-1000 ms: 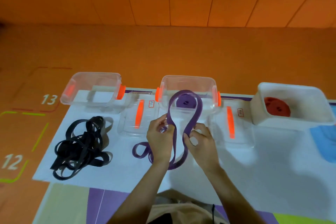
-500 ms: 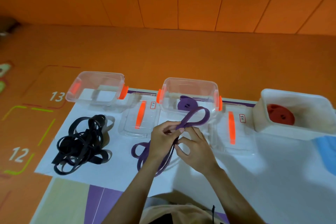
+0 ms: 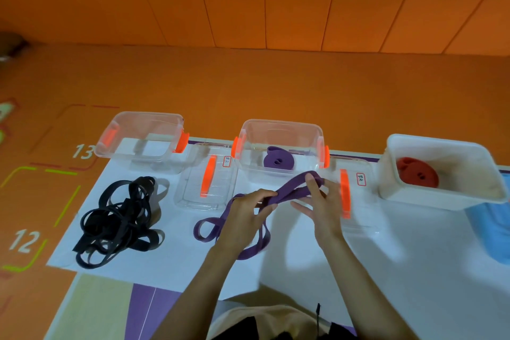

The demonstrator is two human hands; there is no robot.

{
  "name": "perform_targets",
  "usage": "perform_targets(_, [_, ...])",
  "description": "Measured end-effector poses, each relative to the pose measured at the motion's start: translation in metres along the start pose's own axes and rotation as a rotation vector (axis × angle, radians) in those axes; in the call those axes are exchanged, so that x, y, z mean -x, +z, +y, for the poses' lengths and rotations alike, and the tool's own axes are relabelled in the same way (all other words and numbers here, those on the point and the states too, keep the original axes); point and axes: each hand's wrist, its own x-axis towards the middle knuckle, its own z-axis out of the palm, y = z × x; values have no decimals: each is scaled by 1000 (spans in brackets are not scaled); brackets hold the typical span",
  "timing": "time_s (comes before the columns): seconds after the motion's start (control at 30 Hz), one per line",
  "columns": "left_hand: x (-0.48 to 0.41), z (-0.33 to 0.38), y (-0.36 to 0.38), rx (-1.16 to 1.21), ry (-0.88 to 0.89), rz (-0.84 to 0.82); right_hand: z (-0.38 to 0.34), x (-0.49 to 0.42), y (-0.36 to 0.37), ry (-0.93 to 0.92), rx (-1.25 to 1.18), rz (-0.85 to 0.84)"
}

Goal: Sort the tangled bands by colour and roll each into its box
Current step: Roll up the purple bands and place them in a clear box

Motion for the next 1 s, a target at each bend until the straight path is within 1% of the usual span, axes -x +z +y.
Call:
perform_targets(0.1, [4, -5, 0, -185, 106, -8, -2, -2, -8, -16, 17, 9])
perform_targets(0.17, [6, -9, 2, -260, 167, -22, -2, -2, -13, -34, 79, 1])
perform_targets(0.27, [10, -11, 3, -275, 136, -44, -5, 1, -14, -116, 212, 25])
perform_targets(0.33, [11, -9, 4, -273, 72, -82, -7, 7, -13, -154, 204, 15])
perform_targets(0.4, [10, -3, 7, -222, 21, -81, -10, 13, -11, -181, 194, 6])
perform_targets(0.47, [7, 8, 10, -115, 0, -34, -12, 19, -9, -211, 218, 4])
perform_targets(0.6, [0, 30, 19, 26, 86, 73, -17, 31, -8, -219, 128, -53])
perform_targets(0.7, [1, 35, 24, 75, 92, 119, -18, 38, -8, -241, 196, -37])
perform_targets(0.83, [3, 31, 26, 98, 92, 97, -18, 42, -14, -283, 256, -58])
perform_targets(0.93, [5, 31, 28, 78, 109, 75, -19, 43, -22, -288, 224, -32])
perform_targets(1.0, [7, 33, 29, 128, 122, 81, -21, 44, -27, -263, 138, -39])
